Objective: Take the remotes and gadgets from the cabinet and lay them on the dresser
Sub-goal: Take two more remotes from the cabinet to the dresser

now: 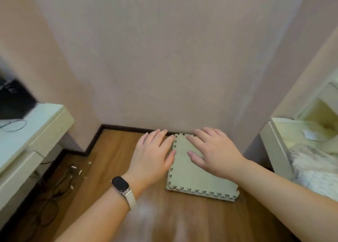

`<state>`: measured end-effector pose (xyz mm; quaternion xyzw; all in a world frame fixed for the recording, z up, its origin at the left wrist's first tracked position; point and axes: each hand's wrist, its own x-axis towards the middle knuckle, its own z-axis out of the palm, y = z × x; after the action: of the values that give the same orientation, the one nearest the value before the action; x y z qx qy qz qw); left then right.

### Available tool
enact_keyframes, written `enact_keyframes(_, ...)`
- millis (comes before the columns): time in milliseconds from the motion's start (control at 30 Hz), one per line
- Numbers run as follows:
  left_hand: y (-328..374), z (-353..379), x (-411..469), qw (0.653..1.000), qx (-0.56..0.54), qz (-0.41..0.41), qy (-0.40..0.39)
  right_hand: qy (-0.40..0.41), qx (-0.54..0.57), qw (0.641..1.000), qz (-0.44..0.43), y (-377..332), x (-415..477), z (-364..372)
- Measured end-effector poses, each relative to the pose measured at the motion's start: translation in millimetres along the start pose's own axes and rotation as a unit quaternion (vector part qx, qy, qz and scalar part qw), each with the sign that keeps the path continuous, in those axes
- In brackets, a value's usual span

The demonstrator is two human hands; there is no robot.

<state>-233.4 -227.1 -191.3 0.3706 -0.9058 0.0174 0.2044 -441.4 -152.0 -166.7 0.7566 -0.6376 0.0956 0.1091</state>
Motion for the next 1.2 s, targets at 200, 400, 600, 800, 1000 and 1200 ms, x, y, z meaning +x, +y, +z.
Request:
enact_keyframes(200,-62.7,-20.9,-24.5,0.996,0.016,-0.087,0.014,0.012,0.016,0.995,-0.094,-42.0,72.4,13.4)
enact_keyframes(400,-110.8,-30.8,-31.8,0.985,0.052,-0.167,0.018,0.019,0.057,0.980,-0.187,-69.8,145.8,38.6)
enact_keyframes(600,-161.3,-41.9,-6.1,0.962,0.121,-0.245,0.012,0.055,0.105,0.958,-0.262,-82.6,230.5,66.2)
enact_keyframes(800,-203.3,-60.7,40.9,0.943,0.173,-0.285,0.013,0.080,0.140,0.936,-0.314,-80.3,322.0,76.6)
enact_keyframes(1000,-236.6,-75.4,70.6,0.917,0.230,-0.323,0.040,0.114,0.161,0.907,-0.371,-87.6,400.5,85.0)
enact_keyframes(1200,-270.5,-91.9,67.6,0.895,0.257,-0.360,0.048,0.134,0.191,0.878,-0.418,-121.7,459.6,87.6)
